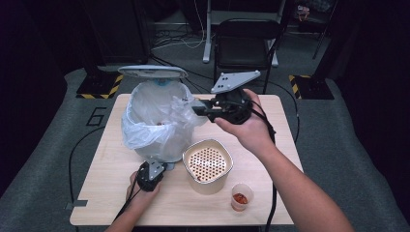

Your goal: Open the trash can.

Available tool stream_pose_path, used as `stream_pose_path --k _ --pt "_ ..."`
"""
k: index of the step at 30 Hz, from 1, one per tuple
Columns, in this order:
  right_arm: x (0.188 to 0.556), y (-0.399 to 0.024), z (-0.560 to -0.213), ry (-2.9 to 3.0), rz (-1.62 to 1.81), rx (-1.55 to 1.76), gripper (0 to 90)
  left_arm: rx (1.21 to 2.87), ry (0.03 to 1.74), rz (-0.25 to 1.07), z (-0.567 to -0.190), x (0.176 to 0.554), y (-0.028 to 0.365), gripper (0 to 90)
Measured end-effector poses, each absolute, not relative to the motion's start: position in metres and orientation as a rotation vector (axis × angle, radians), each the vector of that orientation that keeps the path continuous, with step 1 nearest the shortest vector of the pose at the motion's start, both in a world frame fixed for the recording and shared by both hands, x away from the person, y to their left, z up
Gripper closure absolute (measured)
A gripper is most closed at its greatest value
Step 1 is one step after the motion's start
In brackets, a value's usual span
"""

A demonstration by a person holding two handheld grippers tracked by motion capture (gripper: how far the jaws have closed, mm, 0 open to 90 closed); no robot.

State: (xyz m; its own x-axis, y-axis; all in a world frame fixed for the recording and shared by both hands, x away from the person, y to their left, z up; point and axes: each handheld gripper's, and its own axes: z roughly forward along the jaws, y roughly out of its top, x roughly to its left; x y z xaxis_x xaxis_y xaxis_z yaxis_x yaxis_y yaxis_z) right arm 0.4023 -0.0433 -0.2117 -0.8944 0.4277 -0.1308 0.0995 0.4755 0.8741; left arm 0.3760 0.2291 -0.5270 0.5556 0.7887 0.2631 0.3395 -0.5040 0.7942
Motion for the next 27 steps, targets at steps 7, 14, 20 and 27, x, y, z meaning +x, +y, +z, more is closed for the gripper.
stream_pose_path --k 7,14,20,27 --pt "0.413 -0.016 -0.214 2.407 1.379 0.434 76.5 2.088 0.897 0.816 -0.527 0.376 0.23 90.0" --pt "0.429 0.009 -0.216 2.398 1.354 0.429 76.5 2.092 0.901 0.805 -0.527 0.376 0.23 90.0" --pt "0.437 0.026 -0.221 2.395 1.343 0.429 76.5 2.093 0.9 0.807 -0.527 0.376 0.23 90.0" --pt "0.448 0.043 -0.23 2.405 1.297 0.457 76.4 2.095 0.898 0.808 -0.527 0.376 0.23 90.0"
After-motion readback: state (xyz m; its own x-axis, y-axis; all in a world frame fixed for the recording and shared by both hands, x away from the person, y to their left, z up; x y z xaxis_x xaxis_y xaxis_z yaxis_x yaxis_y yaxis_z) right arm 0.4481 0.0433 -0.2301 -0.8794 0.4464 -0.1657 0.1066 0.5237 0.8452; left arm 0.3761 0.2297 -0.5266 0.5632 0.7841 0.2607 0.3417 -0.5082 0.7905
